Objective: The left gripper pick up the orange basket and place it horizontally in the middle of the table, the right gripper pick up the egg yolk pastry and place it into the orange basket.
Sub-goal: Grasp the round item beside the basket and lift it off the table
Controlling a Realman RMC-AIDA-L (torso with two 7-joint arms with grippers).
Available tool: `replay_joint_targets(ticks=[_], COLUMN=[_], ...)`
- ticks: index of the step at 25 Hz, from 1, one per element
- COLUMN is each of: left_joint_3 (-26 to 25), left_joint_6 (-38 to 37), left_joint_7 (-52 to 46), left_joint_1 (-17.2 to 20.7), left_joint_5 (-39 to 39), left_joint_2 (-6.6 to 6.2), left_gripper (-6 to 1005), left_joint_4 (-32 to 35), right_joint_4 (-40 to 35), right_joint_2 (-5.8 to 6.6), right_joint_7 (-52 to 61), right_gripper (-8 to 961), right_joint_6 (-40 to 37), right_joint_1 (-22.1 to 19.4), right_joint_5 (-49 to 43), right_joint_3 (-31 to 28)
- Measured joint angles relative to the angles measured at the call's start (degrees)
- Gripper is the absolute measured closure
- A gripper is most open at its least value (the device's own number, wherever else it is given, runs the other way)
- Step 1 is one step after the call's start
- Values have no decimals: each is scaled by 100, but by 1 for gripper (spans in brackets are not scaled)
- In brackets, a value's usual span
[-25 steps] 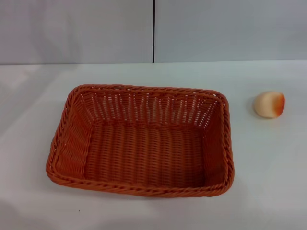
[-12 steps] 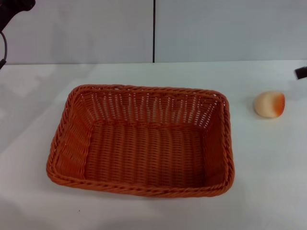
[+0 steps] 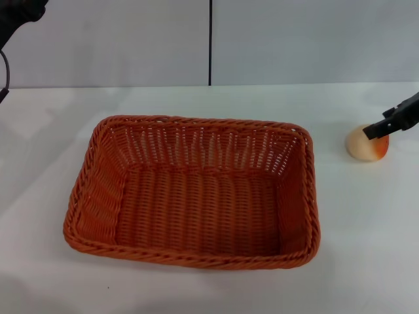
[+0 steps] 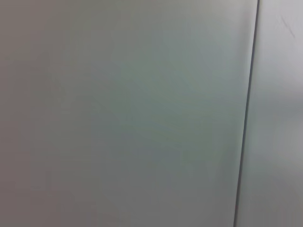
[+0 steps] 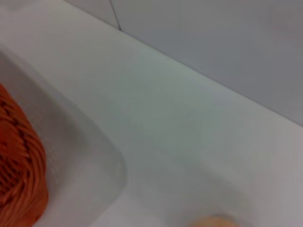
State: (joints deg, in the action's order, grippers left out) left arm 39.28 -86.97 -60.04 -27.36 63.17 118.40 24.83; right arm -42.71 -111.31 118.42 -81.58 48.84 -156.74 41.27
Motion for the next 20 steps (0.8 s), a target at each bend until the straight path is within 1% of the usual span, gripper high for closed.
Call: replay_joint_targets(ticks=[5,7,15,20], left_joint_3=[-9,-12,-9,9], left_joint_6=[-16,-21,-91,-93], left_joint_7=[1,1,0,0], left_joint_1=[5,13,91,95], left_joint_5=[-11,-33,-169,-173], left_joint_2=[-2,-1,-11,-11], left_gripper=[383,383,383,383], left_joint_4=[-7,-10,-23,-146], right_joint_4=[68,86,108,80], right_joint_2=[-138,-174,-196,-219], right_joint_7=[40,104,173,173], right_gripper=[370,385,447,556], right_joint_6=[127,165,252,266], right_joint_1=[14,12,-55,-134], right_joint_5=[-6,-11,-28,-34], right_joint_3=[119,183,297,418])
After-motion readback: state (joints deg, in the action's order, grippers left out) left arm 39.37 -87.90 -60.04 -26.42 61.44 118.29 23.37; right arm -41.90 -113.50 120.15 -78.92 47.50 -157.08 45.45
